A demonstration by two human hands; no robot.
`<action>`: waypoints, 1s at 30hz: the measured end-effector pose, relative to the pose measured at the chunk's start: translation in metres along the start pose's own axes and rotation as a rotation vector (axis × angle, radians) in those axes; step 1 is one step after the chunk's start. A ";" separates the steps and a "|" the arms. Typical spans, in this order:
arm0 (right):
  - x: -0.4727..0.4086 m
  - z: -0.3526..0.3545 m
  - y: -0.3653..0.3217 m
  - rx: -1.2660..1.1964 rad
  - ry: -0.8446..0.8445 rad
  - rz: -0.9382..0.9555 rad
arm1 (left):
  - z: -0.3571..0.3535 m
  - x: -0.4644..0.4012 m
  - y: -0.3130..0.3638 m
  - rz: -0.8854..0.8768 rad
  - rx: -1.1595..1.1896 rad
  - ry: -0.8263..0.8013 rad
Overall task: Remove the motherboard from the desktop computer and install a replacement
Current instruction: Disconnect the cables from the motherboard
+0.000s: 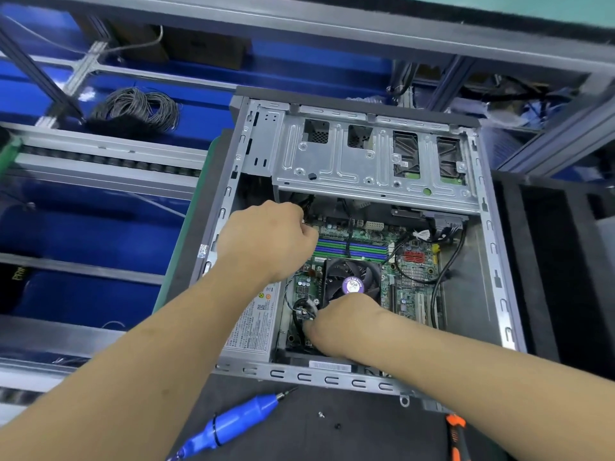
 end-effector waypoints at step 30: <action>0.015 0.020 -0.004 0.068 0.219 0.193 | 0.008 0.003 0.002 -0.046 0.058 0.111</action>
Point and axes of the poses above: each hand's wrist, its own x-axis away from the middle knuckle, its own z-axis out of the back of the hand, y = z × x, the point moved 8 cm from there along -x, towards the middle knuckle, and after that the axes turned 5 degrees about z, right-handed, at the moved point
